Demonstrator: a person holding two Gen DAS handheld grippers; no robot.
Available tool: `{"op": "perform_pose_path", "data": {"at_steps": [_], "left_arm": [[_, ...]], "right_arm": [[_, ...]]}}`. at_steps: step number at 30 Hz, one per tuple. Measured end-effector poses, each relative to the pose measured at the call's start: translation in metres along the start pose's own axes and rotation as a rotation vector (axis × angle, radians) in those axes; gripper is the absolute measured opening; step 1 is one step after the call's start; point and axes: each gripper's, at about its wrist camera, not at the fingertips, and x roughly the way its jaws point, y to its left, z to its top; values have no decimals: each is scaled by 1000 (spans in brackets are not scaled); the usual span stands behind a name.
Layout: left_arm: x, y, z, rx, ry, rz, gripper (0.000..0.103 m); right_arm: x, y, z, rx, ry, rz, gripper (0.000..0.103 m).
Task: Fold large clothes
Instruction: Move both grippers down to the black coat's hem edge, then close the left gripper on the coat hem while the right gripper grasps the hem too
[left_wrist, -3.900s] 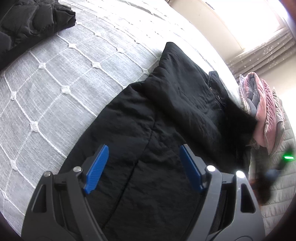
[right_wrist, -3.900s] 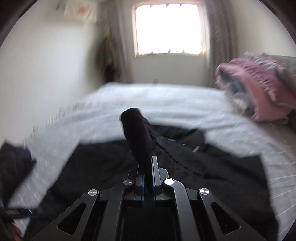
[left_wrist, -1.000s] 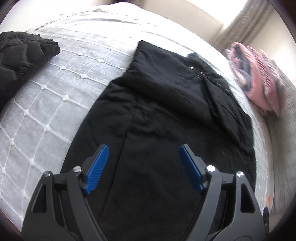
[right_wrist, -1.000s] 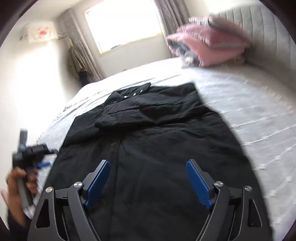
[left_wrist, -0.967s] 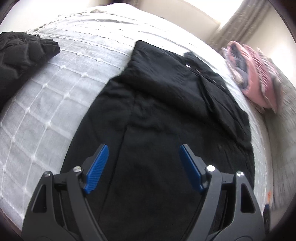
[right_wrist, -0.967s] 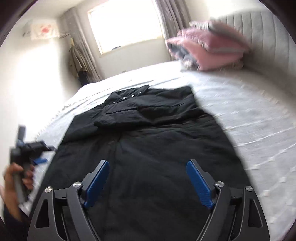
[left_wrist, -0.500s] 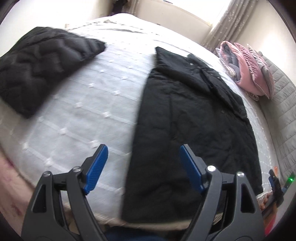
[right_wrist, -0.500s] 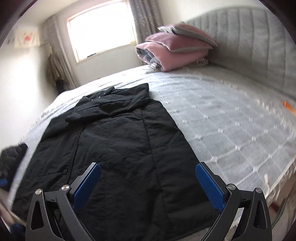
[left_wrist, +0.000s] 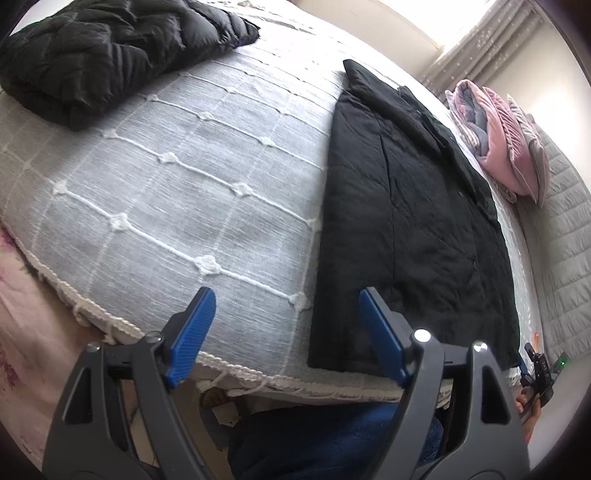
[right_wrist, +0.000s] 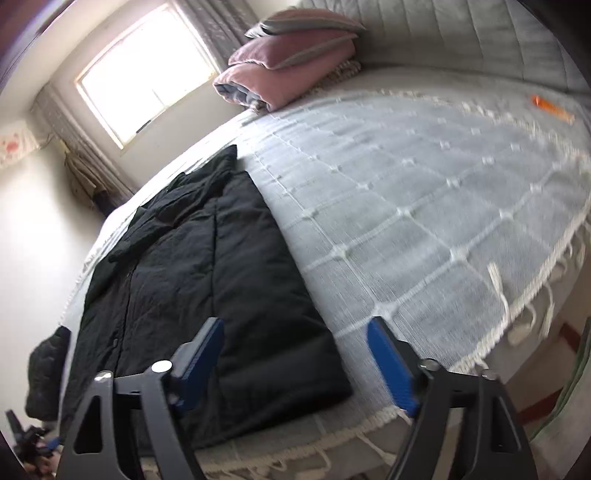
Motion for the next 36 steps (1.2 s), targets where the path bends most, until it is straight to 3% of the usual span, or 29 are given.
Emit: {"op": "perform_pose_path", "data": {"at_steps": [2,3,6,10,15,20,26,28,30,36], "left_arm": [[3,-1,-2,-1,5,-18,76],[5,0,-4,-9,2,-14,70],[8,3,-8,-37,8,-43,58],[10,3,-15,-58,22,-134,57],[14,-3,-16,-58,43,-257,60],[25,-8,-14,-69,82,-258,62],[30,-12,-18,-78,66,-244,62],[28,-15,-21,-79,47,-223,58],[28,-20,-24,-63,39,-195,44],[31,-22,-22,-56,43,-176,42]], "right_arm": [[0,-7,-3,20,12,32,66],[0,-10,-5,31,17,55,63],[7,-15,-10,57,56,92,45],[12,-21,-18,82,80,80,34],[9,-24,-16,112,85,106,35],[11,-28,-18,121,78,100,36],[15,-30,-19,131,78,108,36],[16,-27,-19,118,74,90,37],[19,-21,-21,84,71,60,38],[16,-14,-21,90,84,31,41]]}}
